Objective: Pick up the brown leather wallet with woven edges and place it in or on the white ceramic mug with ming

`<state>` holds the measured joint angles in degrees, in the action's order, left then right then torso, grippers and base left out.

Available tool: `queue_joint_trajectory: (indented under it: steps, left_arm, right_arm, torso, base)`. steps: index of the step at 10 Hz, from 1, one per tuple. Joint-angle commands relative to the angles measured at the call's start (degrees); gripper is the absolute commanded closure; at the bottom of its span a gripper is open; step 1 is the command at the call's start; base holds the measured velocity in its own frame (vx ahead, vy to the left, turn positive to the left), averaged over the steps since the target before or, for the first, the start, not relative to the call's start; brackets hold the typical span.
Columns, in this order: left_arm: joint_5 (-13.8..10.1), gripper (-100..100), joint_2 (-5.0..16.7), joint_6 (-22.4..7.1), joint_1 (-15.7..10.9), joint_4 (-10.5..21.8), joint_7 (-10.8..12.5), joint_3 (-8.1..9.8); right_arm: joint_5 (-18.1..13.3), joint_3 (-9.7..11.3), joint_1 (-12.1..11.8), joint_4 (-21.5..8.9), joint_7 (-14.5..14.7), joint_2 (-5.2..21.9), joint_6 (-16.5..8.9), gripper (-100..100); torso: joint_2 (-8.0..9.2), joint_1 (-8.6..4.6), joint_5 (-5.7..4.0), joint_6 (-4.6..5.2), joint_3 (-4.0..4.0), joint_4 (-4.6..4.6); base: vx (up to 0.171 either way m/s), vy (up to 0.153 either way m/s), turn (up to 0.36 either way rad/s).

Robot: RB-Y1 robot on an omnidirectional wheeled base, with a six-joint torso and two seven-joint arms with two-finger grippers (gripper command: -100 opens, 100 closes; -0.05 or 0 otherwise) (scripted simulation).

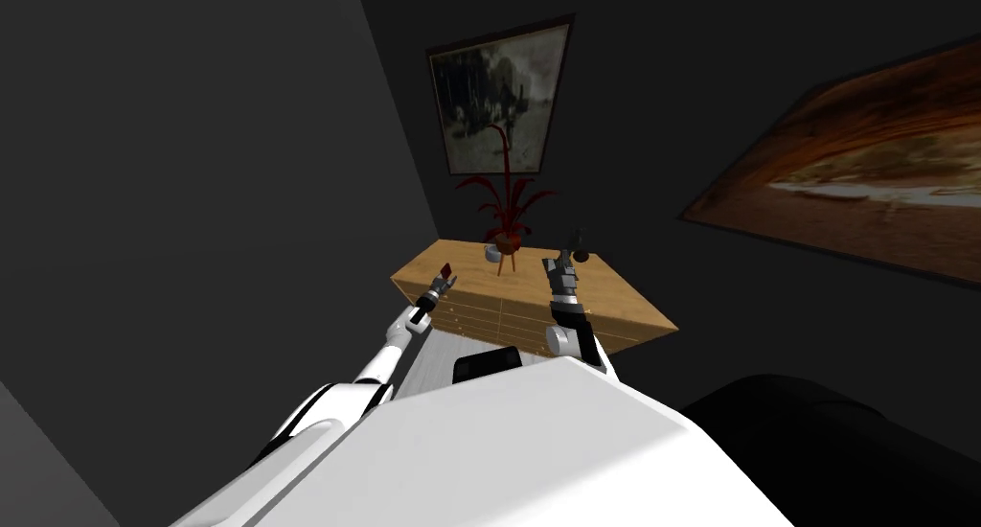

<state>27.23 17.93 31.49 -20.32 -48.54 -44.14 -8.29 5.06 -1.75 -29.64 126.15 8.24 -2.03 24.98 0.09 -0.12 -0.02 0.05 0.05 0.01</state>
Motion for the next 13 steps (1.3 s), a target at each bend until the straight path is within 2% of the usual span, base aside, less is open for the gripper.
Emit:
queue_joint_trajectory:
  steps: [1, 3, 5, 6, 7, 11, 12, 13]
  left_arm:
    - [-1.58, -100, 1.28, -0.61, 0.02, 0.16, -0.45, 0.75]
    - [-3.8, -100, 2.83, -0.76, 0.14, 0.99, -1.44, 2.07]
    - [-4.55, -100, 3.35, -0.8, 0.18, 1.27, -1.77, 2.51]
    - [-4.11, -100, 3.04, -1.18, 0.21, 0.74, -1.43, 2.18]
    - [-4.18, 100, 3.05, -1.13, 0.17, 0.84, -1.57, 2.24]
    - [-4.16, 100, 3.1, -1.19, 0.19, 0.84, -1.59, 2.27]
    - [-4.17, 0, 3.1, -1.2, 0.19, 0.85, -1.6, 2.27]
    - [-3.06, 100, 2.31, -0.71, 0.1, 0.71, -1.11, 1.63]
  right_arm:
    - [0.0, 0.0, 0.0, 0.0, 0.0, 0.0, 0.0, 0]
    - [0.0, 0.0, 0.0, 0.0, 0.0, 0.0, 0.0, 0]
    - [0.0, -0.01, -0.02, 0.0, 0.0, 0.0, 0.0, 0]
    - [0.0, -0.01, -0.01, 0.0, 0.0, 0.0, 0.0, 0]
    - [0.0, -0.01, -0.02, 0.0, 0.0, 0.0, 0.0, 0]
    - [0.0, -0.01, -0.02, 0.0, 0.0, 0.0, 0.0, 0]
    - [0.0, -0.01, -0.02, 0.0, 0.0, 0.0, 0.0, 0]
    - [0.0, -0.01, -0.02, 0.0, 0.0, 0.0, 0.0, 0]
  torso:
    - [0.0, 0.0, 0.0, 0.0, 0.0, 0.0]
    - [0.02, -0.01, -0.01, -0.01, 0.02, 0.01]
    - [-0.02, 0.04, 0.0, -0.06, -0.01, 0.0]
    - [-0.05, 0.03, 0.0, -0.04, -0.02, -0.01]
    - [-0.08, 0.06, 0.01, -0.06, -0.04, -0.01]
    - [-0.12, 0.07, 0.04, -0.01, -0.07, -0.03]
    - [-0.12, 0.08, 0.04, 0.0, -0.07, -0.03]
    - [-0.12, 0.08, 0.04, 0.0, -0.07, -0.02]
  base:
    - [-0.037, -0.02, -0.222]
    - [-0.034, -0.019, -0.269]
    - [-0.017, -0.01, -0.057]
    - [-0.006, -0.004, -0.027]
    - [0.0, 0.001, 0.017]
    - [-0.001, -0.001, -0.003]
    - [0.0, 0.0, 0.0]
    - [0.016, 0.009, 0.244]
